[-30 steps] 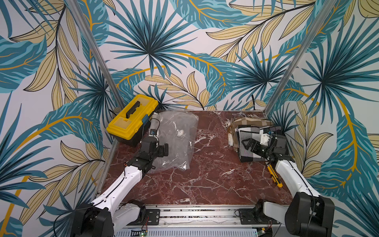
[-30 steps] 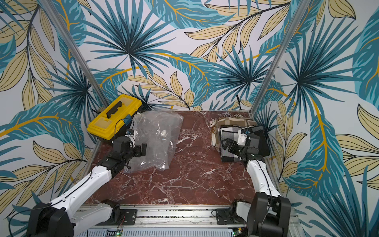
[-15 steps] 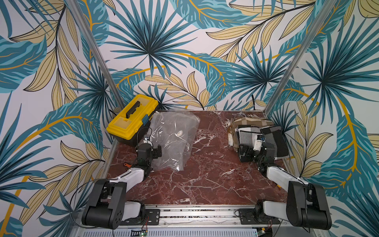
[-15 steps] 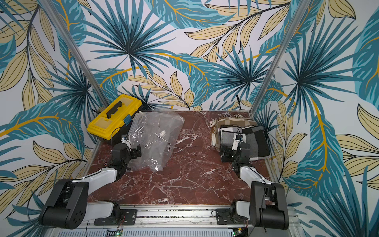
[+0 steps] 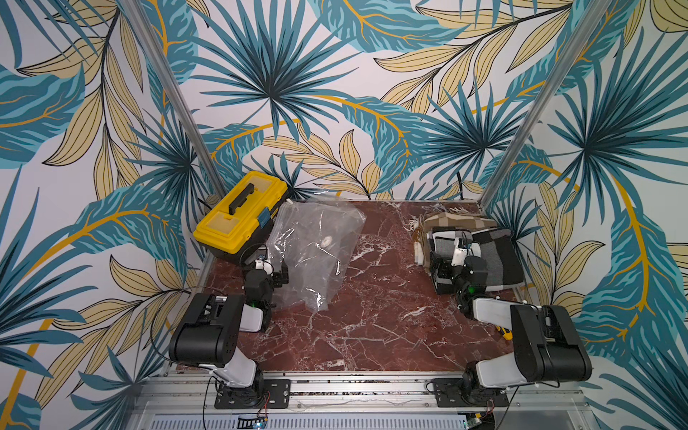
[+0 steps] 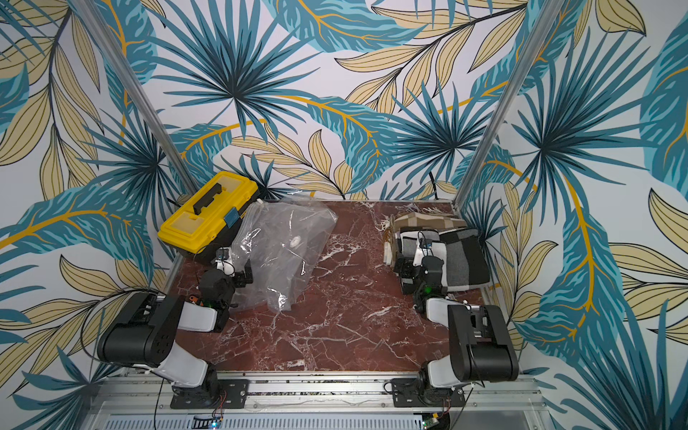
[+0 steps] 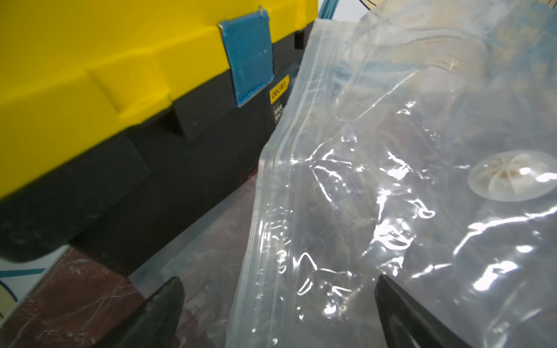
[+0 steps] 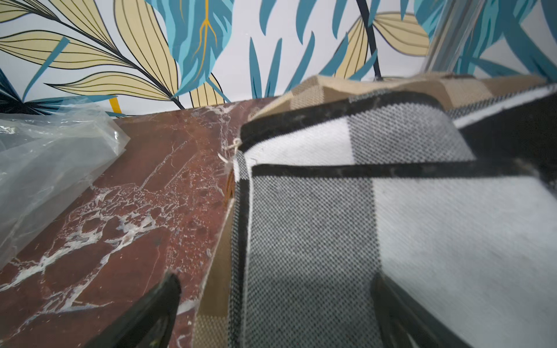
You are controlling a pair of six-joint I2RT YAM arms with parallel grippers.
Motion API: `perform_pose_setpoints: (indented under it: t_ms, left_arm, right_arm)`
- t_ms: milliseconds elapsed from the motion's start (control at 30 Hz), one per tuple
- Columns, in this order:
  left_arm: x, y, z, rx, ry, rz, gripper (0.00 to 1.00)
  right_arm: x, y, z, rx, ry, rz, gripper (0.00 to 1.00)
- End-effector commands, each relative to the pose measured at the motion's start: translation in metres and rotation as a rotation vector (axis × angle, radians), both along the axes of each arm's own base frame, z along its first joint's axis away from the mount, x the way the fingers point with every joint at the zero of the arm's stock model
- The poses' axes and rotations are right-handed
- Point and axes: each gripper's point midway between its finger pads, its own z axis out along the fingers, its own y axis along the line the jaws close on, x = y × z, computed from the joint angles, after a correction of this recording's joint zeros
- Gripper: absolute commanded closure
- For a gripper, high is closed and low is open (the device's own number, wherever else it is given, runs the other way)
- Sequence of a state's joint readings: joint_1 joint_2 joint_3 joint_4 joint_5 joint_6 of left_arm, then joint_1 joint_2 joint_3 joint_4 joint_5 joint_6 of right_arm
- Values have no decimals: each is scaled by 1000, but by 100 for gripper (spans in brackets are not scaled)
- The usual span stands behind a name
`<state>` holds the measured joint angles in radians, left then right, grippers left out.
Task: Take the blanket out of the vacuum bag
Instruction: Reset both arms
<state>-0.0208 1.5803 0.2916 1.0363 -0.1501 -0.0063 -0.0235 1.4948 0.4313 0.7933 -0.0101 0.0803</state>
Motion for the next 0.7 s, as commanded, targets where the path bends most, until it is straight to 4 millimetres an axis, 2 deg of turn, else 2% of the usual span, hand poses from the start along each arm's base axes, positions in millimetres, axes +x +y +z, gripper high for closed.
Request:
perform_pose_setpoints:
  t_ms: [0, 167, 233, 300, 333, 667]
  left_arm:
    - [2, 11, 26, -5, -121, 51, 0]
    - [-2, 5, 28, -4, -134, 19, 0]
    - [-3, -8, 29, 12, -147, -63, 0]
    - [-5, -34, 27, 32, -136, -218, 0]
    - [-5, -36, 27, 35, -138, -232, 0]
    - [-12, -23, 31, 27, -181, -155, 0]
  right_arm:
    - [-3, -10, 0, -66, -5, -71, 1]
    - [-3, -9, 1, -77, -22, -60, 1]
    - [-2, -8, 1, -76, -18, -56, 1]
    - [-2, -7, 0, -77, -18, -48, 0]
    - [-2, -7, 0, -75, -16, -49, 1]
    - [-2, -6, 0, -79, -12, -42, 1]
